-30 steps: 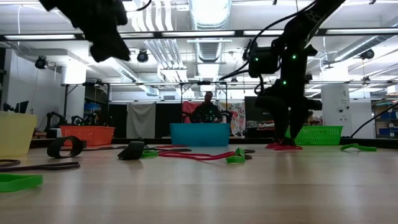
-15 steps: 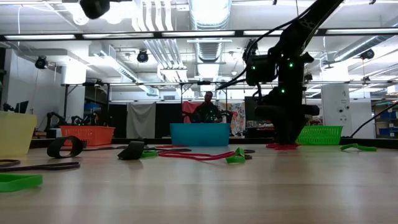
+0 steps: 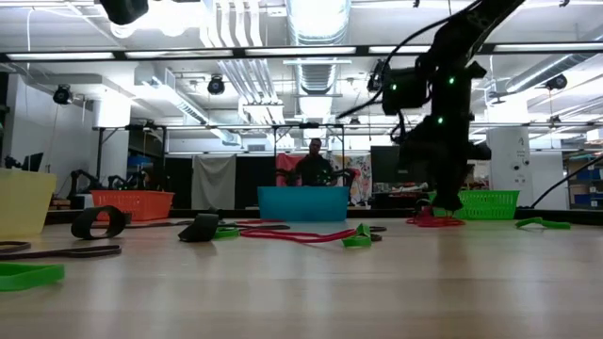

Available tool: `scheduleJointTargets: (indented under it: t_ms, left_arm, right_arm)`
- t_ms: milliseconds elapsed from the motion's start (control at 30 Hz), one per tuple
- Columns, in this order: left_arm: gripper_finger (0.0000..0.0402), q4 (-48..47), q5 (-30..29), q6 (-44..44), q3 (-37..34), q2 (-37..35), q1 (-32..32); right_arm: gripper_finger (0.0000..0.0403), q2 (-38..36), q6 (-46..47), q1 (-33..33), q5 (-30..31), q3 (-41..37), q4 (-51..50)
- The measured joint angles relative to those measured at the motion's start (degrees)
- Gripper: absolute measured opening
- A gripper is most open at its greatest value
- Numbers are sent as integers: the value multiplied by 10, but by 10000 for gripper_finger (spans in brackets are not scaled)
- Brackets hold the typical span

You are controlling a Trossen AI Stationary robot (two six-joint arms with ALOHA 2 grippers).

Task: Sort rubber bands into baskets
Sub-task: Put the black rubber band into the blue bin

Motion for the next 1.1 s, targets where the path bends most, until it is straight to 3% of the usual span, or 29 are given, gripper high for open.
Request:
scheduleJointTargets:
  t_ms: [300,467,600,800,1100]
  left_arm:
    - [72,8,-43,16,-19,-3,0]
    - [72,44,-45,53,-47,-5,0]
    - [72,57,-45,59,-55,-5,0]
    - [72,68,-45,64,-57,-8,0]
    - [72,73,-45,61,-58,-6,0]
  right_arm:
    - [13,-61,11,3,-75,45,-116]
    - [13,-71,31,39,-54,44,-113]
    - [13,-64,45,93,6,41,-101]
    - [13,-58,19,155,66,37,31]
    - [12,-47,-178,191,37,2,291]
